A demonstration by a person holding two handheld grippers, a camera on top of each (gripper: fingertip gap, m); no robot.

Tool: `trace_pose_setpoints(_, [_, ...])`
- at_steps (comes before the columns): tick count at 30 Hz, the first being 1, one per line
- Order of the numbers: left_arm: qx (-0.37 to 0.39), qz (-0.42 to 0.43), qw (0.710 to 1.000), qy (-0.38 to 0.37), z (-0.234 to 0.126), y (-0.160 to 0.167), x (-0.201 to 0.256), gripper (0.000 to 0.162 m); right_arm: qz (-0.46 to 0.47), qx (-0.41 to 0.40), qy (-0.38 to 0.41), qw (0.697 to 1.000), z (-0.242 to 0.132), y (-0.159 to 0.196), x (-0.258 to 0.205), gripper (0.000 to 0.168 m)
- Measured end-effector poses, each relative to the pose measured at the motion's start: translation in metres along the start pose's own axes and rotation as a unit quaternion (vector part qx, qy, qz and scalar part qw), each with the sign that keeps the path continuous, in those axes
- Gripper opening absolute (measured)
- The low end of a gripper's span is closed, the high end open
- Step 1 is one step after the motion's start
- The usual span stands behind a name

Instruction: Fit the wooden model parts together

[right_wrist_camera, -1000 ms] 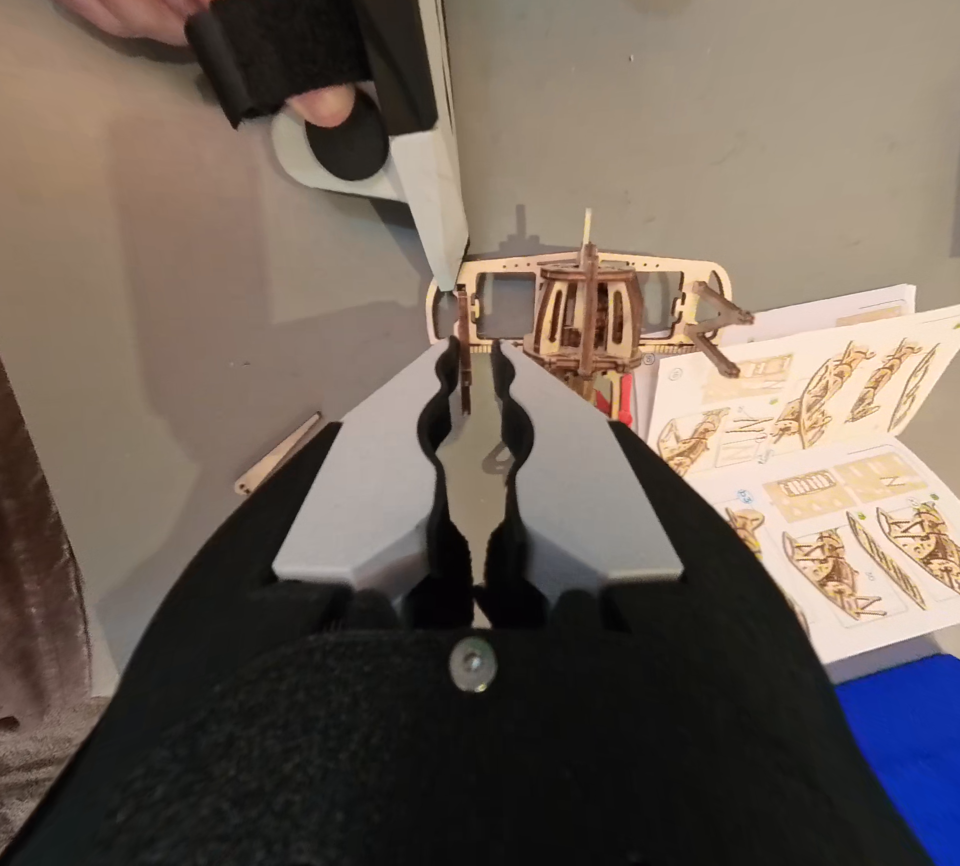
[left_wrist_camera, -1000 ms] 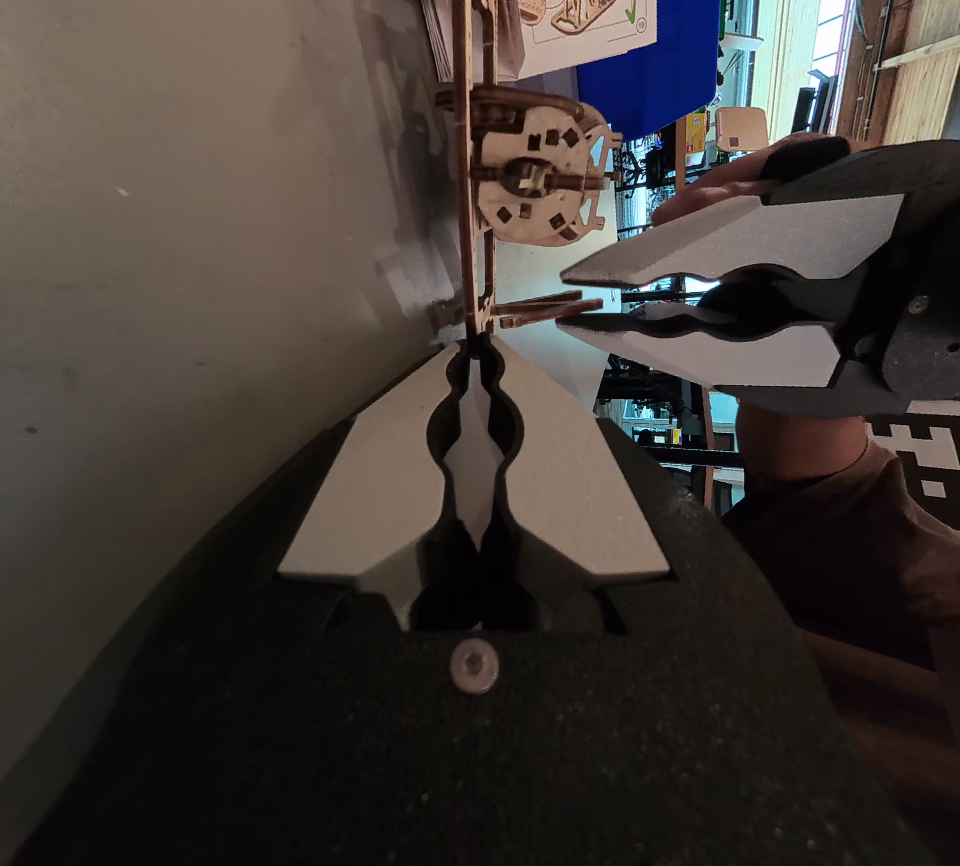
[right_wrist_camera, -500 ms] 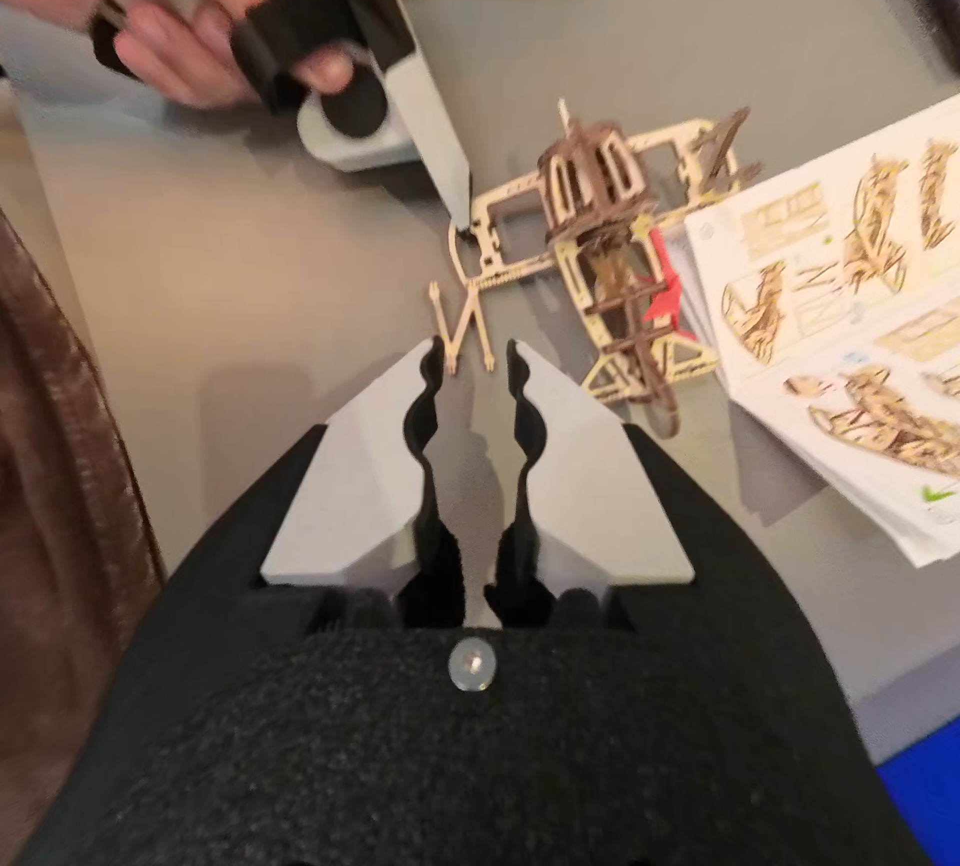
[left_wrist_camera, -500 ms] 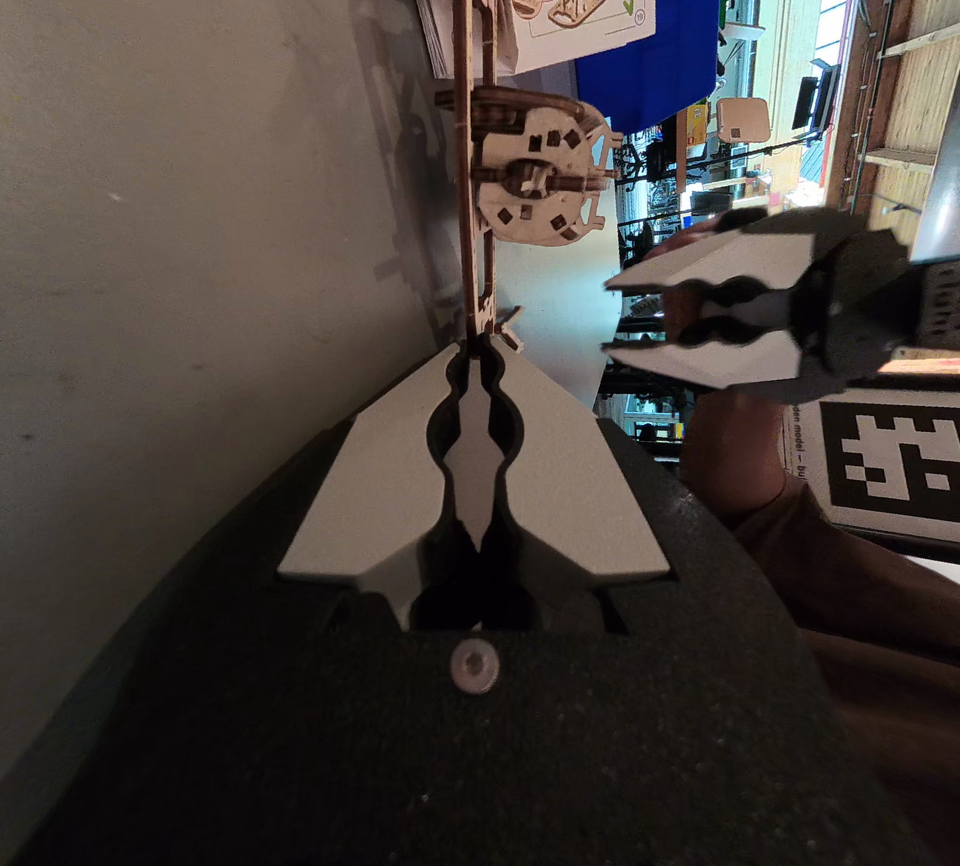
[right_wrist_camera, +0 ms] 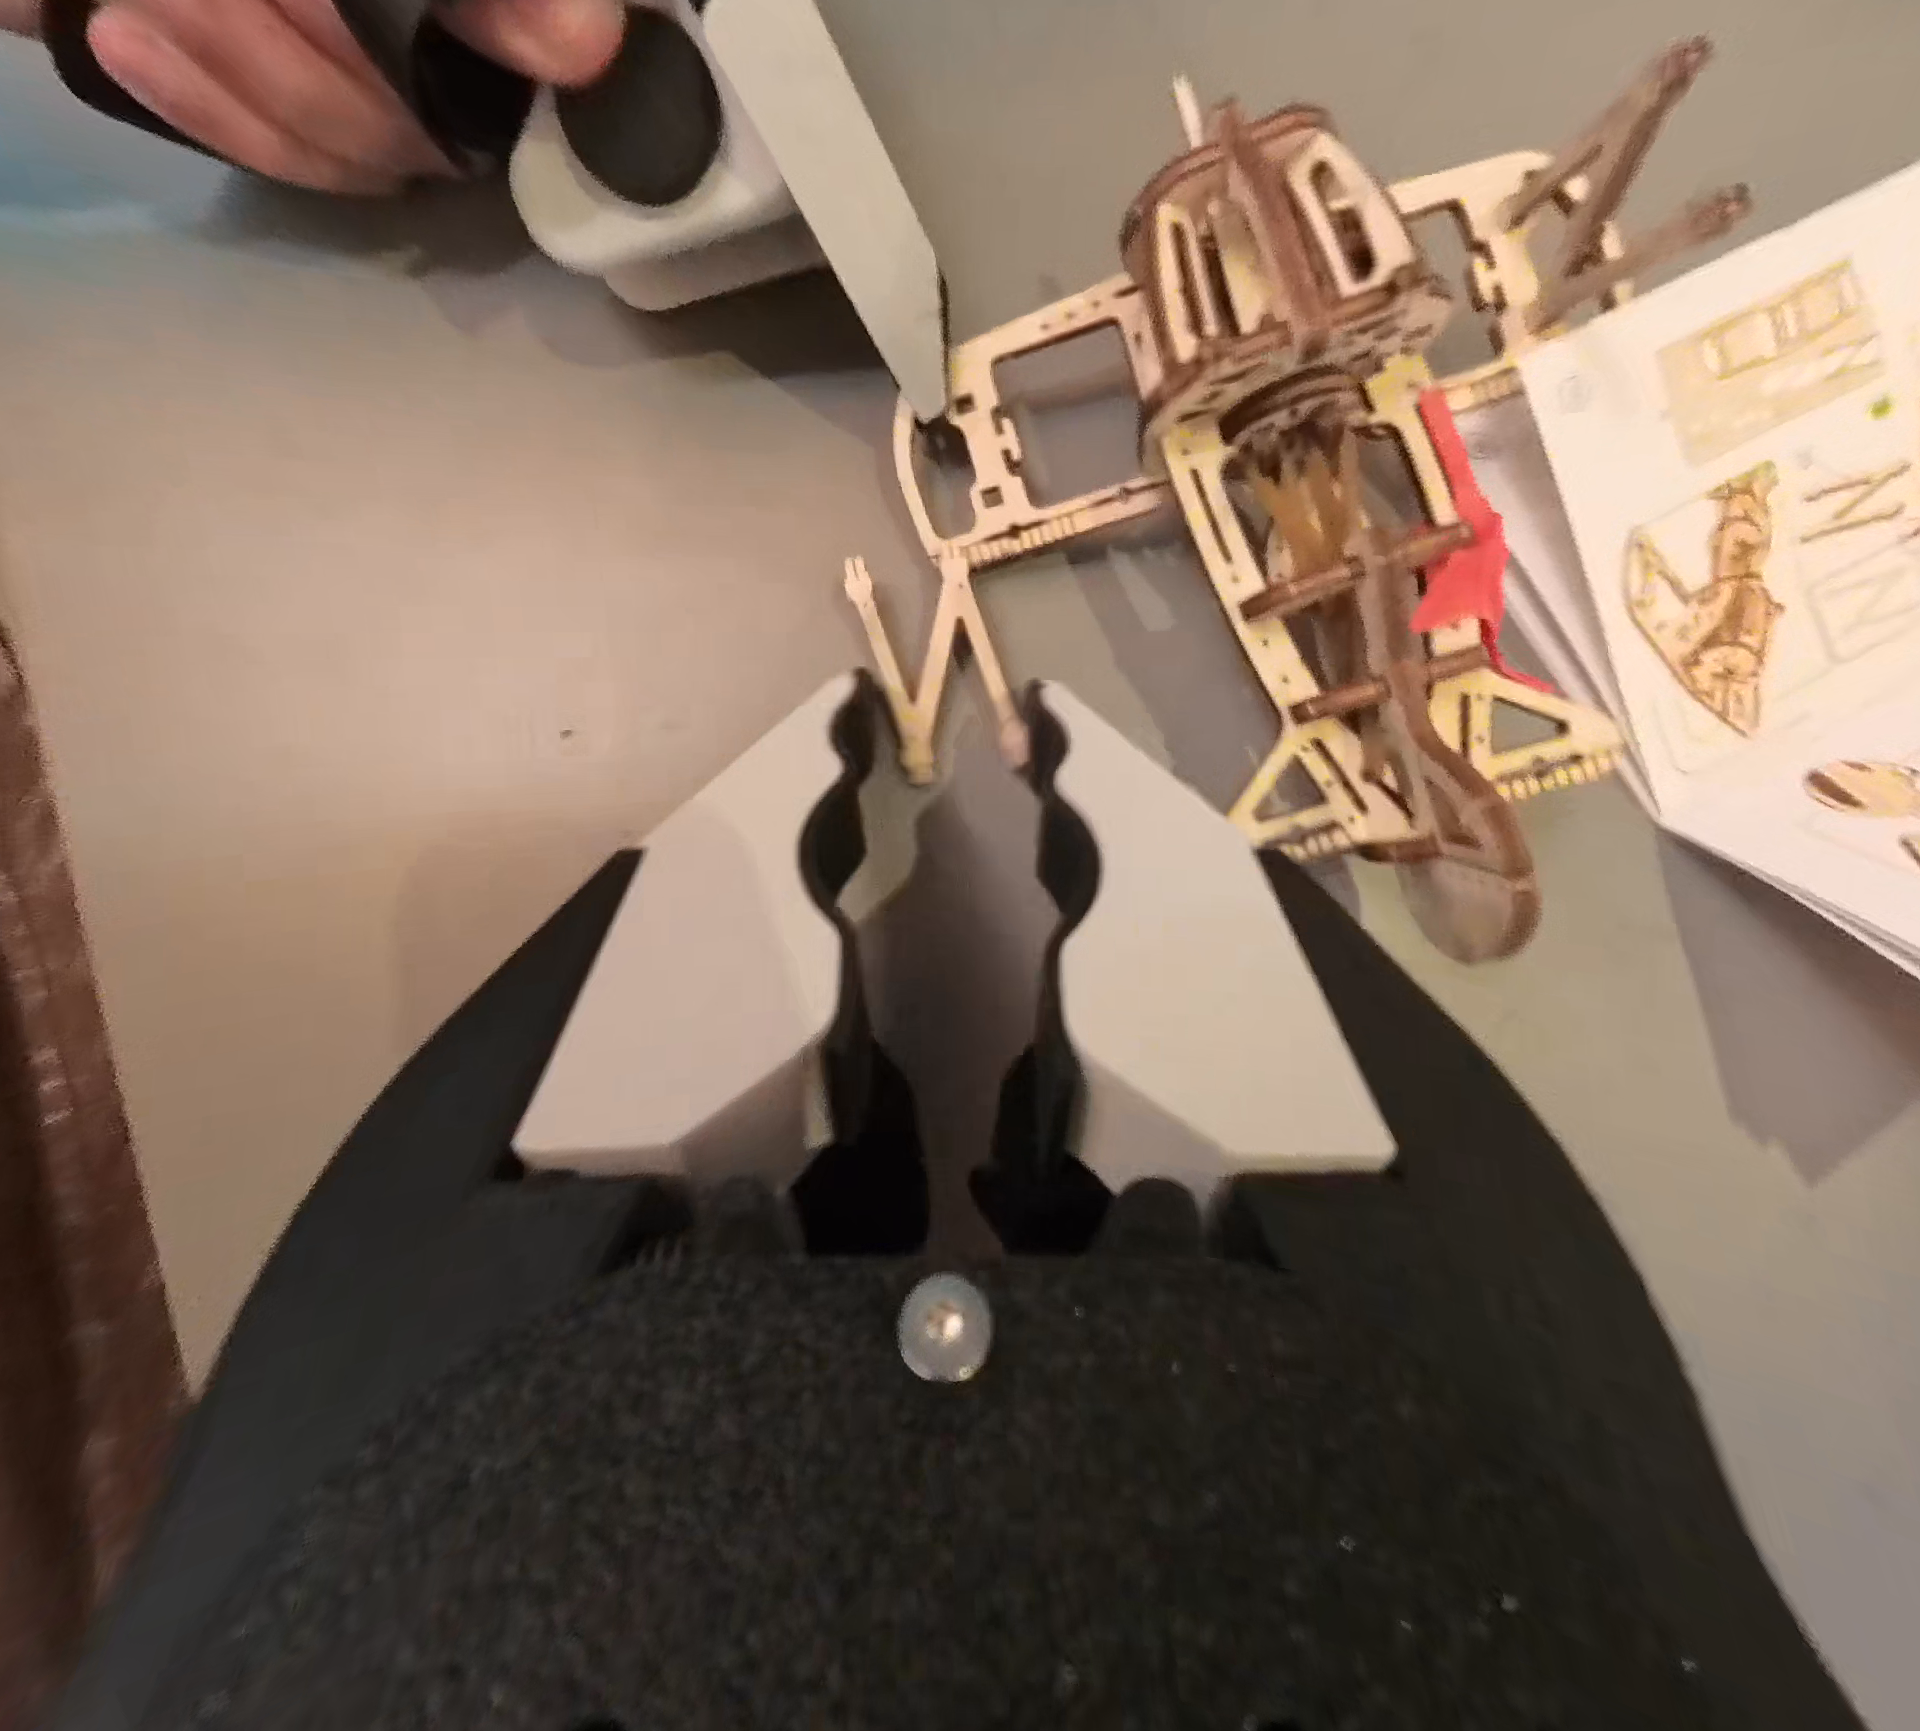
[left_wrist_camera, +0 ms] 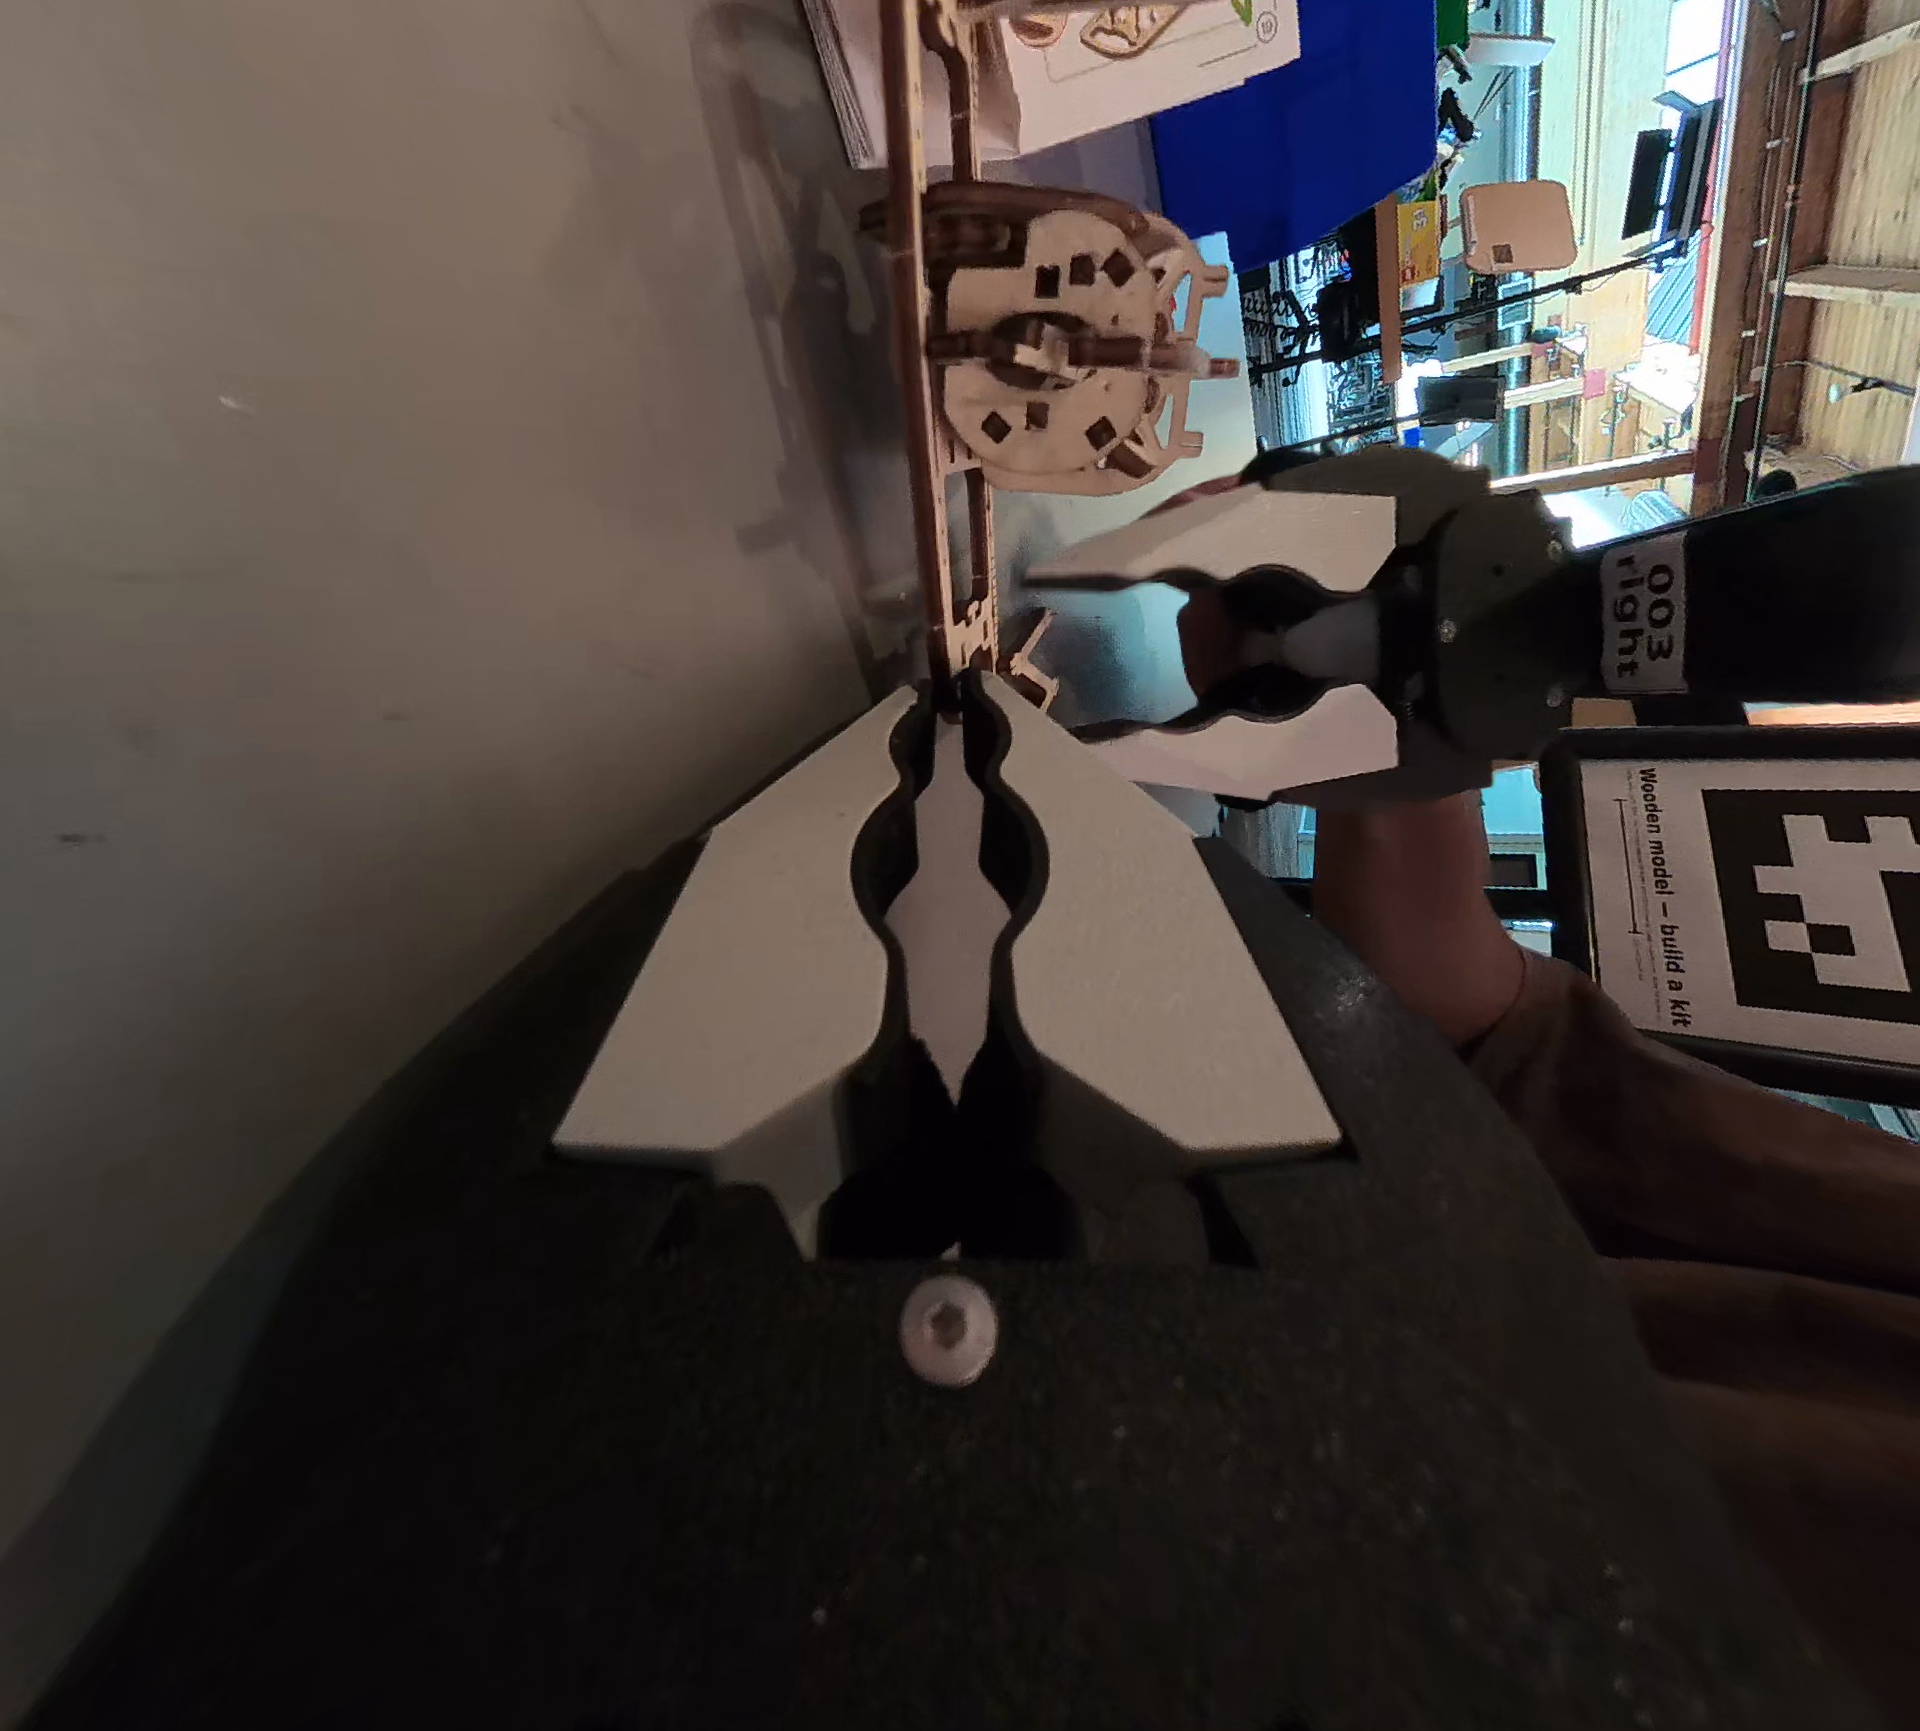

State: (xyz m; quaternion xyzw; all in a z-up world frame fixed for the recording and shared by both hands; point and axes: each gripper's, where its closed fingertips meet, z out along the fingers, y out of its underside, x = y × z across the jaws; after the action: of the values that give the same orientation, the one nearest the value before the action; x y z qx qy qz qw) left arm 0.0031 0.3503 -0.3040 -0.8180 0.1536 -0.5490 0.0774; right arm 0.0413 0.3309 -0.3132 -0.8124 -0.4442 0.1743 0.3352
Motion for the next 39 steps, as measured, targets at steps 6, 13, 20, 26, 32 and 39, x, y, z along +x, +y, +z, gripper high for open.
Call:
trace_pose_setpoints(6, [0.003,-0.007,1.0,0.007,0.0,-0.002,0.0,0.002,-0.046,-0.05,0.008,0.998,-0.008,-0.002,0.002,0.021])
trace_pose_setpoints(13, [-0.039,-0.025,0.998,0.046,0.001,0.006,0.007,0.001,-0.355,-0.196,0.038,0.913,-0.016,-0.034,0.009,0.021])
trace_pose_setpoints(20, [-0.061,-0.03,0.996,0.061,-0.008,0.004,0.004,0.001,-0.357,-0.336,-0.138,0.861,-0.012,-0.017,-0.013,0.021])
trace_pose_setpoints(26, [-0.057,-0.025,0.997,0.05,-0.014,0.005,0.0,0.0,-0.318,-0.218,-0.154,0.91,-0.013,-0.02,-0.036,0.023])
trace_pose_setpoints(32, [-0.052,-0.024,0.998,0.038,-0.016,0.005,-0.003,0.001,0.042,-0.079,-0.051,0.995,-0.038,-0.02,-0.018,0.037])
trace_pose_setpoints(39, [-0.048,-0.029,0.998,0.028,-0.018,0.005,-0.005,0.002,0.166,-0.026,0.115,0.979,-0.014,-0.007,-0.03,0.034])
